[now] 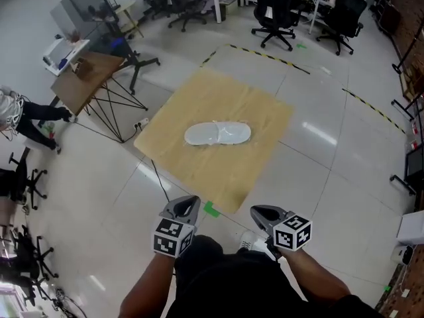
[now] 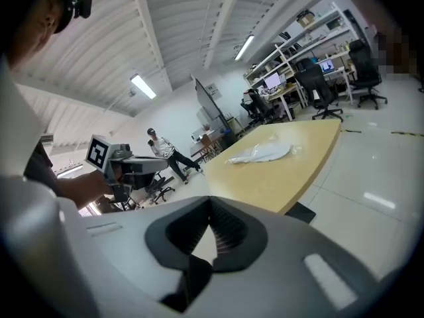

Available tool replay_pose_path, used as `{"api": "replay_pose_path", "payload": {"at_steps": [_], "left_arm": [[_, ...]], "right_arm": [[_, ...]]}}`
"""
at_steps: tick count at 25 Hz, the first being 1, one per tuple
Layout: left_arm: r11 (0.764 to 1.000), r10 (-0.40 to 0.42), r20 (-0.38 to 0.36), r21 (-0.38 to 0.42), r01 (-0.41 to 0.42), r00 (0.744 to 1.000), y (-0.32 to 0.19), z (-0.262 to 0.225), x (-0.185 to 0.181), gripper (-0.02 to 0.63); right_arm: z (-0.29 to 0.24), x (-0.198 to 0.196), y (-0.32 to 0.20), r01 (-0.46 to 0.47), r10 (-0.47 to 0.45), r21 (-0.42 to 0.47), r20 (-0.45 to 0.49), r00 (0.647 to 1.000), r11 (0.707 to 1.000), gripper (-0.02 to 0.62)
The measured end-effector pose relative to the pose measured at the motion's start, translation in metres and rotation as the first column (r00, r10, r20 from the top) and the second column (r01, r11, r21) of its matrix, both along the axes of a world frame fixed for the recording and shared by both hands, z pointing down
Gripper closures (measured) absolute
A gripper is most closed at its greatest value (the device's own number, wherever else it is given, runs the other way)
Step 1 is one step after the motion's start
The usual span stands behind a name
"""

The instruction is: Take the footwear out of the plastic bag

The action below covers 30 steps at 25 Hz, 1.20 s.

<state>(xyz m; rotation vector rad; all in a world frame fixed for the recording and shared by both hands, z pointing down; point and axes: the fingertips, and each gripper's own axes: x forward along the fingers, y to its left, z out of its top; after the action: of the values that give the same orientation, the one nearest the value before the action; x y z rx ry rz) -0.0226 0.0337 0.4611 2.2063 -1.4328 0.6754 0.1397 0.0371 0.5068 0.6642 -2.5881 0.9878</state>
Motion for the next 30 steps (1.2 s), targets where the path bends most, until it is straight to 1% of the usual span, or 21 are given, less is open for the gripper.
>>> {"api": "replay_pose_path", "payload": {"at_steps": [2,4,6,8,9,10,11,13,15,16,17,20,22,23,25,27,28,29,30], "left_arm": [[0.999,0.033,0.036,0.011,-0.034,0.999,-0.02,-0.002,0.003,0.597],[0.996,0.079,0.09,0.027,-0.082,0.993,-0.046,0.003,0.001,0.597],[0.99,0.137,0.149,0.015,-0.141,0.979,-0.074,0.015,-0.002,0.597],[0.98,0.198,0.199,-0.007,-0.201,0.96,-0.106,0.029,-0.005,0.597],[0.973,0.23,0.223,-0.015,-0.232,0.947,-0.123,0.035,-0.008,0.585],[0.964,0.26,0.25,-0.017,-0.264,0.933,-0.142,0.041,-0.01,0.558],[0.955,0.289,0.28,-0.019,-0.296,0.915,-0.162,0.048,-0.011,0.549],[0.932,0.349,0.348,-0.032,-0.361,0.87,-0.204,0.067,-0.012,0.525],[0.904,0.413,0.396,-0.072,-0.421,0.82,-0.242,0.092,-0.009,0.518],[0.89,0.444,0.404,-0.094,-0.446,0.8,-0.256,0.106,-0.007,0.501],[0.876,0.471,0.403,-0.111,-0.469,0.785,-0.267,0.118,-0.005,0.499],[0.834,0.546,0.376,-0.158,-0.529,0.749,-0.28,0.153,-0.002,0.508],[0.809,0.584,0.364,-0.191,-0.556,0.726,-0.276,0.172,-0.005,0.519],[0.801,0.596,0.362,-0.2,-0.564,0.717,-0.273,0.178,-0.007,0.534],[0.794,0.605,0.349,-0.195,-0.576,0.715,-0.268,0.185,-0.012,0.55],[0.788,0.612,0.335,-0.18,-0.589,0.716,-0.261,0.186,-0.016,0.569],[0.781,0.62,0.335,-0.177,-0.6,0.709,-0.257,0.185,-0.017,0.572],[0.769,0.634,0.339,-0.178,-0.614,0.695,-0.252,0.185,-0.019,0.579],[0.752,0.652,0.344,-0.182,-0.633,0.676,-0.246,0.185,-0.02,0.596]], "right_arm": [[-0.003,0.0,-0.011,-0.013,0.013,-0.014,0.015,1.0,1.0,0.592],[-0.002,-0.004,-0.021,-0.018,0.019,-0.022,0.018,1.0,1.0,0.592],[0.002,-0.005,-0.029,-0.037,0.037,-0.031,0.004,0.999,0.999,0.592],[0.005,-0.004,-0.038,-0.081,0.081,-0.041,-0.018,0.997,0.996,0.592],[0.005,-0.004,-0.042,-0.113,0.112,-0.047,-0.026,0.993,0.992,0.592],[0.006,-0.004,-0.045,-0.148,0.146,-0.052,-0.034,0.989,0.988,0.592],[0.005,-0.003,-0.049,-0.182,0.18,-0.054,-0.043,0.983,0.982,0.592],[0.005,-0.001,-0.058,-0.247,0.244,-0.048,-0.07,0.967,0.968,0.592],[0.005,0.003,-0.065,-0.321,0.315,-0.047,-0.099,0.944,0.946,0.592],[0.005,0.004,-0.066,-0.36,0.354,-0.05,-0.11,0.929,0.931,0.592],[0.005,0.005,-0.066,-0.398,0.39,-0.051,-0.121,0.913,0.916,0.592],[0.007,0.004,-0.066,-0.48,0.47,-0.037,-0.155,0.869,0.876,0.592],[0.006,0.004,-0.069,-0.512,0.501,-0.018,-0.174,0.848,0.859,0.592],[0.005,0.005,-0.073,-0.518,0.508,-0.009,-0.182,0.842,0.855,0.592],[0.003,0.004,-0.081,-0.512,0.503,0.001,-0.193,0.843,0.859,0.592],[0.004,0.002,-0.09,-0.487,0.479,0.008,-0.201,0.855,0.873,0.592],[0.005,0.002,-0.096,-0.469,0.462,0.013,-0.202,0.864,0.883,0.592],[0.007,0.001,-0.104,-0.447,0.442,0.019,-0.2,0.874,0.894,0.592],[0.009,-0.002,-0.112,-0.42,0.417,0.025,-0.196,0.888,0.907,0.592]]}}
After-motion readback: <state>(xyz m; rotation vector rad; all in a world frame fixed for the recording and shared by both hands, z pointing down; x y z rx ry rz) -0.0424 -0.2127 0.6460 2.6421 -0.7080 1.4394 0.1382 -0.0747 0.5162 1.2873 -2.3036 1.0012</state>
